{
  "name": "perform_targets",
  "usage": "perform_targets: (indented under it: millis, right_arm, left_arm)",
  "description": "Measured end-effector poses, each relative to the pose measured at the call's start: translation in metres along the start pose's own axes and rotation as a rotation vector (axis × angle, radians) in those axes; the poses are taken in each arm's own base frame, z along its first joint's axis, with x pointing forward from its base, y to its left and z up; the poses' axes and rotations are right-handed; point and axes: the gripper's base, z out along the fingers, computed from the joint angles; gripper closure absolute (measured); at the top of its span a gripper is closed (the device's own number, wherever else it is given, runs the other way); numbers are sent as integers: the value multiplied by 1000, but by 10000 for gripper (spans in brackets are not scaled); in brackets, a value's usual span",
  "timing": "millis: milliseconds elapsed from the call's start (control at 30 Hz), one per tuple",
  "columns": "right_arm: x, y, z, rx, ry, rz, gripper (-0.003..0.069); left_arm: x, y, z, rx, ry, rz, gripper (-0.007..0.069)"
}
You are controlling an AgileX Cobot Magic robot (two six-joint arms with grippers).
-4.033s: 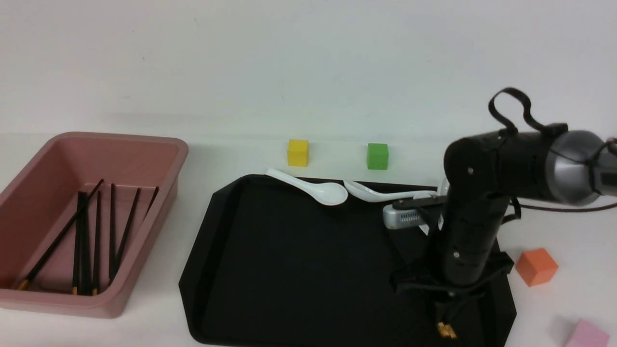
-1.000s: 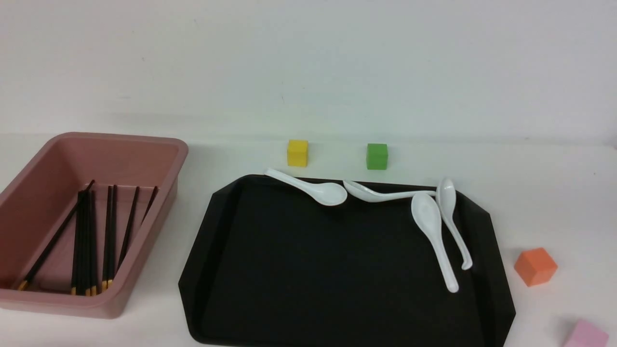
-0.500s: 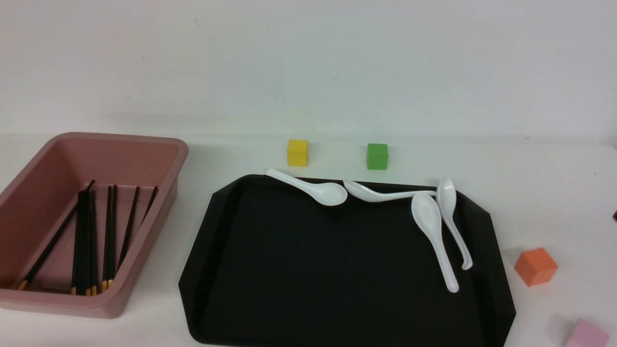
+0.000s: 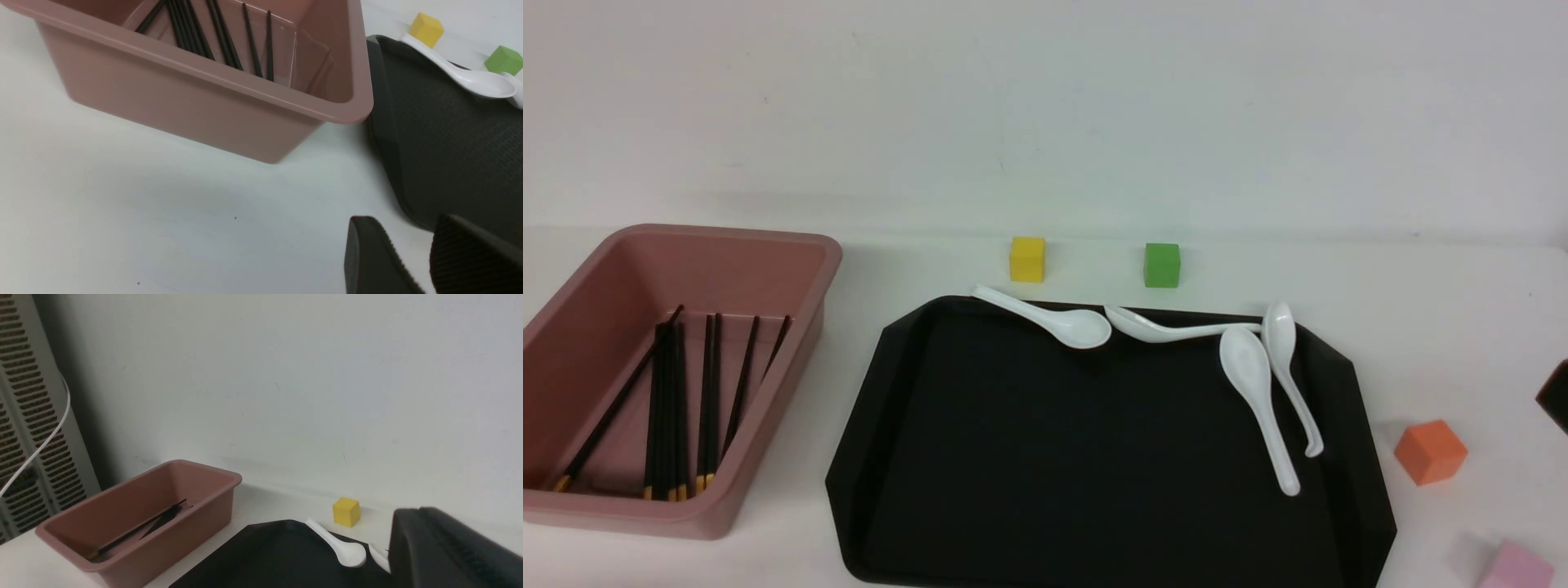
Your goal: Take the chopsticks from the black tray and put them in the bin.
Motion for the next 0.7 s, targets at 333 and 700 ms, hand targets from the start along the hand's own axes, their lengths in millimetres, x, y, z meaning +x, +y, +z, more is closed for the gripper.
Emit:
perform_targets:
  millis: [333, 700]
  right_arm:
    - [25, -12, -17, 87, -17, -50, 640]
    - [104, -45, -49, 446, 95, -155, 627]
  left_arm:
    - [0, 0, 0, 0, 0, 0, 386]
    - [0, 0, 0, 0, 0, 0, 386]
